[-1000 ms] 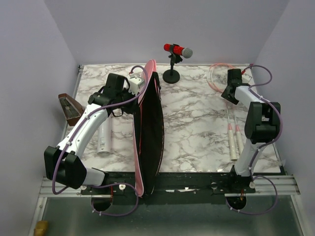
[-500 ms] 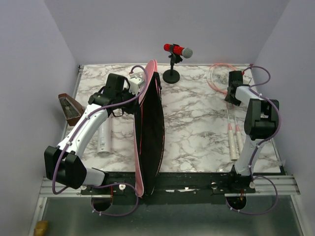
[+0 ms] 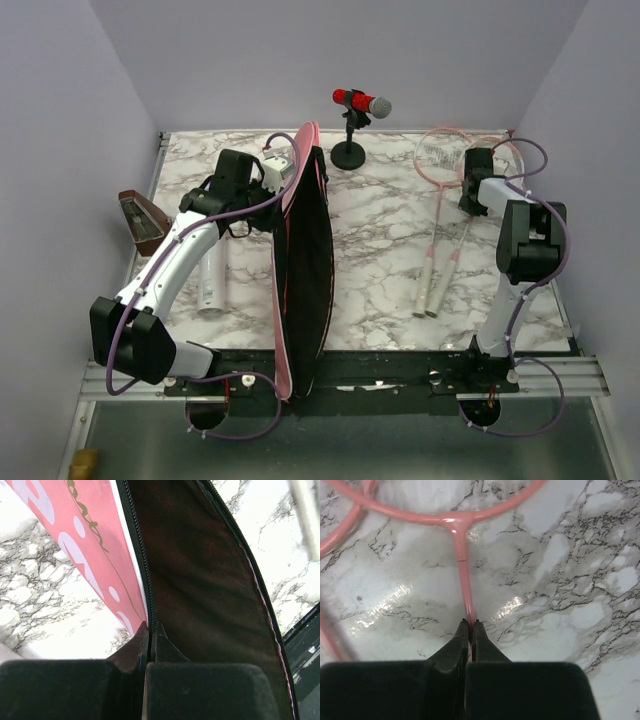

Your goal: Pack up the badminton gear

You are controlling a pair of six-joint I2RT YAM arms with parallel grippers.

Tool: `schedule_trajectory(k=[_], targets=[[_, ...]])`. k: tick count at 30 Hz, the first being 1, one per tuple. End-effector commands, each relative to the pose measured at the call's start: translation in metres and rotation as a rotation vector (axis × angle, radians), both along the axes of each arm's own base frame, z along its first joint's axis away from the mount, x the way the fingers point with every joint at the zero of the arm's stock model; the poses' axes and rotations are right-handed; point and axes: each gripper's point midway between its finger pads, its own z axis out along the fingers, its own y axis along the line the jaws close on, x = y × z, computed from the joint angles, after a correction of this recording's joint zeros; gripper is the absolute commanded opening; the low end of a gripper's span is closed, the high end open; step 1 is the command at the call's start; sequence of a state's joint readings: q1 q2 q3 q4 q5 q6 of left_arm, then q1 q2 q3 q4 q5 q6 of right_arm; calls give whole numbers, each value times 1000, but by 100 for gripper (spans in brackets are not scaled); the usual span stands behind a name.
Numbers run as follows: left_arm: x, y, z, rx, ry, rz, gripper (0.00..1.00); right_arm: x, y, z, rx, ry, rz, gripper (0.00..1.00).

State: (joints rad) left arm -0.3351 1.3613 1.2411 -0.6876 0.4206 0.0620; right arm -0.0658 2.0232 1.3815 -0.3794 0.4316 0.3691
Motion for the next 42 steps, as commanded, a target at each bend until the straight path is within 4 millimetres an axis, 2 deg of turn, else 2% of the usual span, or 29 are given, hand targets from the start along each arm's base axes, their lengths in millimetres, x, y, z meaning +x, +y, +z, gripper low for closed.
schedule_trajectory(k=[1,9,12,13,17,19,22,26,30,35,42], targets=[[2,-5,9,-33,-28,-15,0,-2,0,15,20,-67,-41,0],[0,-3,3,-27,-23,-16,0,-5,10,89,54,-224,-18,1],[0,-3,1,-24,-22,-14,0,-15,27,116,128,-277,10,1],[-1,-3,0,-23,-21,-13,0,-20,39,125,170,-296,40,1],[0,-3,0,-25,-23,-9,0,-62,97,146,354,-324,187,1],[2,-3,0,-23,-22,-7,0,-95,131,150,459,-310,283,1],[5,-2,1,-16,-27,3,0,-144,168,159,637,-302,389,1],[12,-1,4,-7,-32,20,0,-207,197,173,797,-272,499,1],[24,-1,6,5,-33,45,0,-253,224,196,942,-243,607,1],[39,-3,5,3,-19,76,0,-281,252,232,1164,-312,702,1],[61,-6,21,-90,-2,115,0,-308,271,249,1380,-261,764,1]])
